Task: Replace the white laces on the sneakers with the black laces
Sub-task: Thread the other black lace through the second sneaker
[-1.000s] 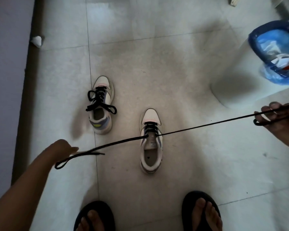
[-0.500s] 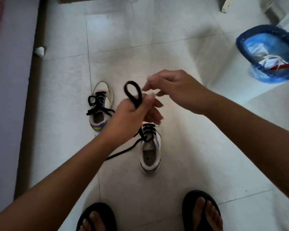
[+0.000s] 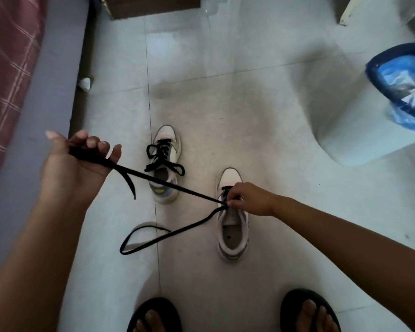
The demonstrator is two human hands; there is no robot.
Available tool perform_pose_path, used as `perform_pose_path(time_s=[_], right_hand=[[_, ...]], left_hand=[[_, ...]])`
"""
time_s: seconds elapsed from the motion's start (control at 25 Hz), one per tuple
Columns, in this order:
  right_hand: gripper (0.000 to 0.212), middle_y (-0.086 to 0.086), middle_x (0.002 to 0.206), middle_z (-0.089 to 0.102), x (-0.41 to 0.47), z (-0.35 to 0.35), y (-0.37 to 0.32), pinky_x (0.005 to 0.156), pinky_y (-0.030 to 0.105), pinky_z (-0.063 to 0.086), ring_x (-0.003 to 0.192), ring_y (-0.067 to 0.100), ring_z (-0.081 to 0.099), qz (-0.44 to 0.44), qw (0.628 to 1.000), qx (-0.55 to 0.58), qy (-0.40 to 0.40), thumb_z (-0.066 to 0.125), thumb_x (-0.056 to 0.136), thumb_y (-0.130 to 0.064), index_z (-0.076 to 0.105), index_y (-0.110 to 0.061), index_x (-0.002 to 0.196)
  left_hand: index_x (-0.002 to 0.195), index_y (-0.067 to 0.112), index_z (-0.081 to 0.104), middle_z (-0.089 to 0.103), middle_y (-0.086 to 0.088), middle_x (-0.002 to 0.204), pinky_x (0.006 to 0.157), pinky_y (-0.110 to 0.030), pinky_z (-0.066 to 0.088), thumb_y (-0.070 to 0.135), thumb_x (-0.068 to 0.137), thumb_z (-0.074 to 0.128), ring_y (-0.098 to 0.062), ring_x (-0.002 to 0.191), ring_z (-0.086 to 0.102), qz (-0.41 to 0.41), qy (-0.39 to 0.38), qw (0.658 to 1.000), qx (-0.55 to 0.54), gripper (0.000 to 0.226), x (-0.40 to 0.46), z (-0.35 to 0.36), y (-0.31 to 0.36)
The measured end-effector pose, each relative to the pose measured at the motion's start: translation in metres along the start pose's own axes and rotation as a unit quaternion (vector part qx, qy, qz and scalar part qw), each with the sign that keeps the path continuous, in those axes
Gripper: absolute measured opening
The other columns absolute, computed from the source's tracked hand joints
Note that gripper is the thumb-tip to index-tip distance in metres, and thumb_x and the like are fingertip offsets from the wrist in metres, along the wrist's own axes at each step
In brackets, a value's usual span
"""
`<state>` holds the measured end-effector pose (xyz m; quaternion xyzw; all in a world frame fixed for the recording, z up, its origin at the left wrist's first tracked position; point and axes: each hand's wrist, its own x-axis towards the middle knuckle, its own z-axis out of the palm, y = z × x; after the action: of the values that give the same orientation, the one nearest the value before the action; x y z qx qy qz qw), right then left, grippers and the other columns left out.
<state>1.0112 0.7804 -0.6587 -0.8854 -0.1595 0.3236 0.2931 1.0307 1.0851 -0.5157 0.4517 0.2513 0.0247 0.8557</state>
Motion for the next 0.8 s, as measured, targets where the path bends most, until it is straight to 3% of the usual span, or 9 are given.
perform_pose_path(time_s=[0.12,0.24,0.36,0.44,0.52,0.6,0.68,0.72,0.8], right_hand=[[0.021,0.007,0.105,0.062,0.003,0.000,-0.011,0.089,0.029,0.039,0.101,0.021,0.051,-0.016,0.999,-0.031,-0.022,0.064,0.088,-0.025,0.068,-0.009,0.099],[0.022,0.009,0.096,0.064,0.004,-0.007,-0.027,0.079,0.026,0.042,0.089,0.014,0.055,0.005,0.995,0.094,-0.035,0.061,0.090,-0.024,0.066,-0.003,0.095],[0.015,-0.002,0.076,0.063,0.005,-0.021,-0.059,0.063,0.013,0.044,0.067,0.002,0.055,0.001,0.974,0.213,-0.081,0.059,0.092,-0.024,0.062,-0.013,0.083],[0.014,-0.005,0.065,0.061,0.007,-0.033,-0.082,0.056,0.010,0.044,0.056,0.000,0.056,-0.015,0.948,0.302,-0.103,0.057,0.094,-0.020,0.060,-0.012,0.083],[0.012,-0.003,0.064,0.058,0.009,-0.045,-0.100,0.056,0.012,0.045,0.055,0.002,0.055,-0.029,0.936,0.334,-0.103,0.055,0.094,-0.017,0.061,-0.008,0.088],[0.014,-0.001,0.064,0.056,0.015,-0.055,-0.119,0.059,0.014,0.045,0.058,0.006,0.053,-0.057,0.942,0.304,-0.127,0.055,0.094,-0.015,0.062,-0.003,0.094],[0.011,-0.005,0.060,0.058,0.021,-0.058,-0.139,0.061,0.015,0.046,0.059,0.006,0.053,-0.088,0.941,0.280,-0.169,0.055,0.094,-0.011,0.064,-0.005,0.093],[0.009,-0.006,0.060,0.058,0.025,-0.059,-0.145,0.060,0.015,0.046,0.059,0.006,0.054,-0.097,0.940,0.273,-0.179,0.054,0.093,-0.009,0.063,-0.009,0.090],[0.011,-0.004,0.062,0.056,0.028,-0.062,-0.146,0.053,0.016,0.043,0.054,0.005,0.051,-0.104,0.946,0.255,-0.170,0.053,0.094,-0.008,0.059,-0.014,0.088]], left_hand=[[0.075,0.017,0.052,0.049,0.004,0.060,0.082,-0.036,0.056,0.053,0.099,0.018,-0.010,0.056,0.054,-0.005,-0.024,0.999,-0.025,0.054,0.003,-0.002,0.003],[0.077,0.017,0.056,0.051,0.004,0.062,0.071,-0.028,0.056,0.049,0.098,0.027,-0.010,0.054,0.052,-0.022,-0.052,0.998,0.007,0.048,0.005,-0.005,0.005],[0.074,0.017,0.064,0.049,0.004,0.061,0.056,-0.019,0.048,0.047,0.092,0.037,-0.009,0.050,0.047,-0.055,-0.091,0.994,0.026,0.045,0.003,-0.012,0.002],[0.076,0.018,0.065,0.050,0.004,0.061,0.052,-0.018,0.045,0.049,0.090,0.038,-0.010,0.050,0.048,-0.062,-0.108,0.991,0.055,0.044,0.002,-0.017,0.003],[0.087,0.017,0.064,0.059,-0.001,0.066,0.051,-0.024,0.050,0.049,0.091,0.039,-0.014,0.053,0.058,-0.088,-0.117,0.977,0.152,0.040,0.002,-0.021,0.007],[0.102,0.020,0.062,0.070,-0.004,0.085,0.062,-0.036,0.057,0.050,0.088,0.049,-0.019,0.072,0.070,-0.115,-0.152,0.920,0.342,0.035,-0.001,-0.020,0.004],[0.106,0.025,0.065,0.072,0.003,0.099,0.080,-0.031,0.054,0.055,0.082,0.049,-0.010,0.094,0.068,-0.078,-0.250,0.826,0.499,0.041,-0.010,-0.011,-0.012],[0.104,0.023,0.067,0.073,0.002,0.096,0.082,-0.023,0.052,0.056,0.082,0.045,-0.008,0.093,0.068,-0.065,-0.306,0.800,0.513,0.045,-0.016,-0.006,-0.024],[0.099,0.013,0.069,0.069,-0.003,0.068,0.075,-0.016,0.051,0.053,0.083,0.043,-0.014,0.073,0.069,-0.096,-0.347,0.791,0.495,0.051,-0.024,-0.002,-0.041]])
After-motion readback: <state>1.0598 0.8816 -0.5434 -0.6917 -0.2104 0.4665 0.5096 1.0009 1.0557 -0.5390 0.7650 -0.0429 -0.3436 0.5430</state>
